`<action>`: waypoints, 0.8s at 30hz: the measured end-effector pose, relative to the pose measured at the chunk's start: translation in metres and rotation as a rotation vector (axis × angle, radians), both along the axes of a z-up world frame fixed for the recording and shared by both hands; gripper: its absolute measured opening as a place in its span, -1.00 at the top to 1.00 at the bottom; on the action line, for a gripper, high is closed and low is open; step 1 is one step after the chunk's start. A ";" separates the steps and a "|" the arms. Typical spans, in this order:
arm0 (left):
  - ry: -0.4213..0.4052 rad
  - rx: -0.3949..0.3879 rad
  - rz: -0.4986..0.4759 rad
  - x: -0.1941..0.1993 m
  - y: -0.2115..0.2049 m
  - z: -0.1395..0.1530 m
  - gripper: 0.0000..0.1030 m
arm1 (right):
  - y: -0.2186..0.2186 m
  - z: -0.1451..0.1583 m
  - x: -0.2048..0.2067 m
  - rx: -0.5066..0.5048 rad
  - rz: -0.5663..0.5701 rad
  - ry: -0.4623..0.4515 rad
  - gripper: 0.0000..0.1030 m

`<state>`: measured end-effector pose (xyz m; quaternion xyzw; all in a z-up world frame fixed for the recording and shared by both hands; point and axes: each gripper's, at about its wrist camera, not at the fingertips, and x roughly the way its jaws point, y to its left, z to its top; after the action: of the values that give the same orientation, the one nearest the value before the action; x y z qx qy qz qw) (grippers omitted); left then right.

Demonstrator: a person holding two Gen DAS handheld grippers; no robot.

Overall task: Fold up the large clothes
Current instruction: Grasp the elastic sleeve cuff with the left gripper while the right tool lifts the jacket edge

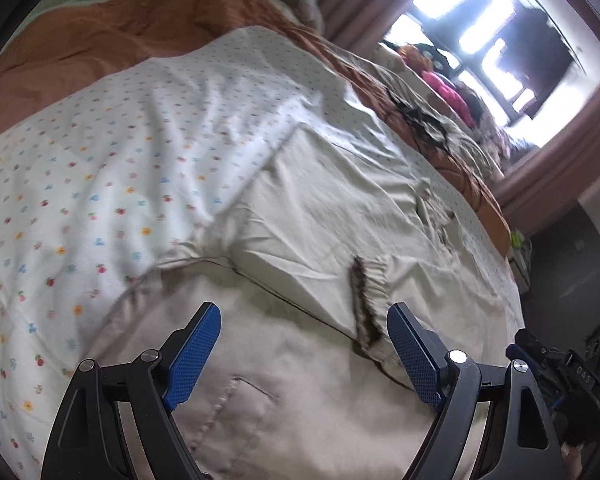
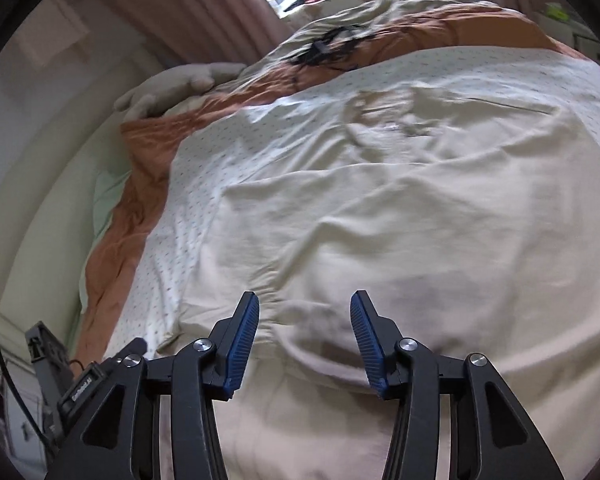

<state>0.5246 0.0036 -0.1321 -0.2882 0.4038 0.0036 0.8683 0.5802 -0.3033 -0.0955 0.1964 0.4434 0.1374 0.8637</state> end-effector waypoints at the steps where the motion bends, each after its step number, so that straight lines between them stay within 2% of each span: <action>1: -0.005 0.007 -0.018 0.001 -0.005 0.001 -0.67 | -0.014 0.000 -0.005 -0.001 -0.028 -0.001 0.06; 8: 0.007 0.064 -0.169 0.025 -0.055 0.009 -0.63 | -0.116 -0.018 -0.036 0.083 -0.252 0.013 0.00; 11: 0.017 0.088 -0.204 0.038 -0.067 0.011 -0.63 | -0.151 -0.031 -0.039 0.131 -0.338 0.051 0.00; 14: 0.051 0.108 -0.216 0.056 -0.076 0.007 -0.61 | -0.177 -0.038 -0.041 0.138 -0.412 0.063 0.00; 16: 0.083 0.104 -0.221 0.068 -0.081 -0.001 -0.54 | -0.193 -0.046 -0.043 0.182 -0.451 0.077 -0.01; 20: 0.147 0.091 -0.241 0.085 -0.093 -0.023 -0.52 | -0.216 -0.061 -0.050 0.225 -0.538 0.115 -0.01; 24: 0.222 0.118 -0.246 0.099 -0.105 -0.046 -0.47 | -0.232 -0.076 -0.058 0.298 -0.610 0.164 -0.02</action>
<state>0.6236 -0.1012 -0.1783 -0.1831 0.5284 -0.0475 0.8277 0.5227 -0.5349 -0.1718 0.4542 0.4074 -0.0798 0.7882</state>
